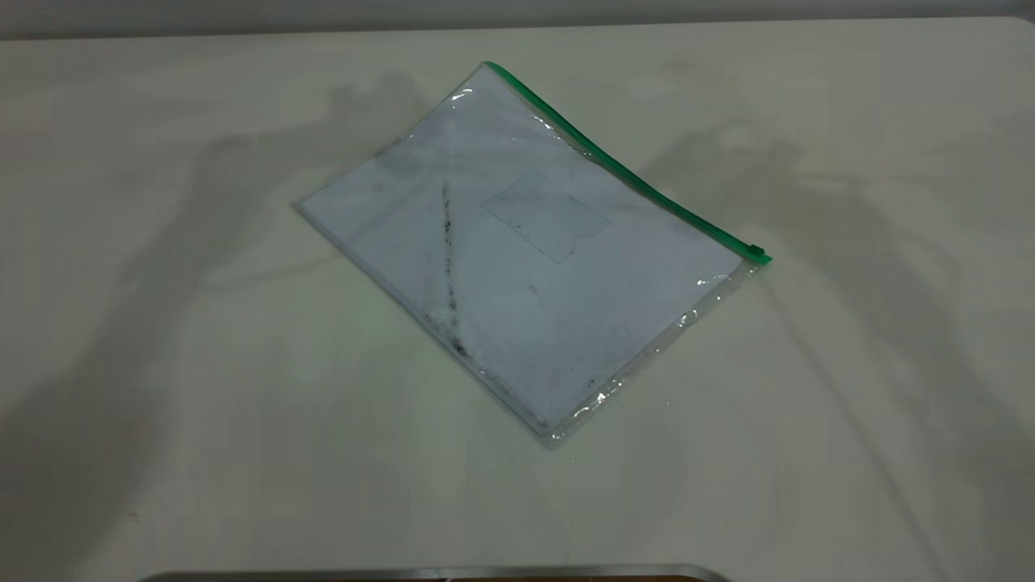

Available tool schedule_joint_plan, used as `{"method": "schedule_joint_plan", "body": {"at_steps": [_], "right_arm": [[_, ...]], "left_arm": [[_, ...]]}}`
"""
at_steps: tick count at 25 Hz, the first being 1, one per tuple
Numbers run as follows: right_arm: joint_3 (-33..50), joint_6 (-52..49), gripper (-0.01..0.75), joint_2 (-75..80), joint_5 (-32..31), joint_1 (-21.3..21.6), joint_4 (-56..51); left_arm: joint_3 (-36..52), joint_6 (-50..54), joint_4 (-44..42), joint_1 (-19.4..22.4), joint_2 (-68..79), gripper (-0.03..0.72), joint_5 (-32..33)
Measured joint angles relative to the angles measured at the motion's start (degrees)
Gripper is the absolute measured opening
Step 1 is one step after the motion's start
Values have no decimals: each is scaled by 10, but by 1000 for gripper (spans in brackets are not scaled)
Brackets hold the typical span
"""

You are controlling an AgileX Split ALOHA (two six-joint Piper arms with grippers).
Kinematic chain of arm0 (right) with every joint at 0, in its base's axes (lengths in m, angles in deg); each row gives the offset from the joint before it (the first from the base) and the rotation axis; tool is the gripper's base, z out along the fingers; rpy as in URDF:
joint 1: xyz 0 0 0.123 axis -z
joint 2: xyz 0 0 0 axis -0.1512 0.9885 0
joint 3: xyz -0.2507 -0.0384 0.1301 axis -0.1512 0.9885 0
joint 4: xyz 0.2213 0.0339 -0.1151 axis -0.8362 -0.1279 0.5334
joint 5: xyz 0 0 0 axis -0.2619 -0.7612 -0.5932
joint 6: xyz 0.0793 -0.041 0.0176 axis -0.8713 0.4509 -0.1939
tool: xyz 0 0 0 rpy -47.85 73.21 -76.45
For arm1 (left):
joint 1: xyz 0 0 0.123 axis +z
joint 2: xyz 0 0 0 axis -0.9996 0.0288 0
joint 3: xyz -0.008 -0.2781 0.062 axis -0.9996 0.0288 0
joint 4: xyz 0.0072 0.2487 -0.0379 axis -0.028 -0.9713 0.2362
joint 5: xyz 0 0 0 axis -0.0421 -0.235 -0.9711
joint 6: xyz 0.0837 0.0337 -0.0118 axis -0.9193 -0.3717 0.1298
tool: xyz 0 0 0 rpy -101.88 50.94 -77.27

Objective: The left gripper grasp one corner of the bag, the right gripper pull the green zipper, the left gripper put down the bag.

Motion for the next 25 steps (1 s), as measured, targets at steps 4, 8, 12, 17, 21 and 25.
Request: {"method": "schedule_joint_plan", "body": {"at_steps": [4, 8, 12, 17, 21, 25], "right_arm": [[-3, -16, 484, -138, -22, 0, 0], [-4, -47, 484, -273, -68, 0, 3], [-4, -91, 484, -389, -129, 0, 4], [6, -129, 484, -507, -199, 0, 4], [88, -141, 484, -620, -209, 0, 4], [207, -165, 484, -748, -212, 0, 5]], "left_arm": [[-4, 94, -81, 0, -106, 621, 48], [-4, 187, -141, 0, -200, 599, 115], [-4, 252, -208, 0, -271, 589, 124], [-3, 338, -273, 0, -327, 589, 124], [33, 404, -301, 0, -378, 589, 124], [143, 426, -310, 0, -472, 589, 124]]}}
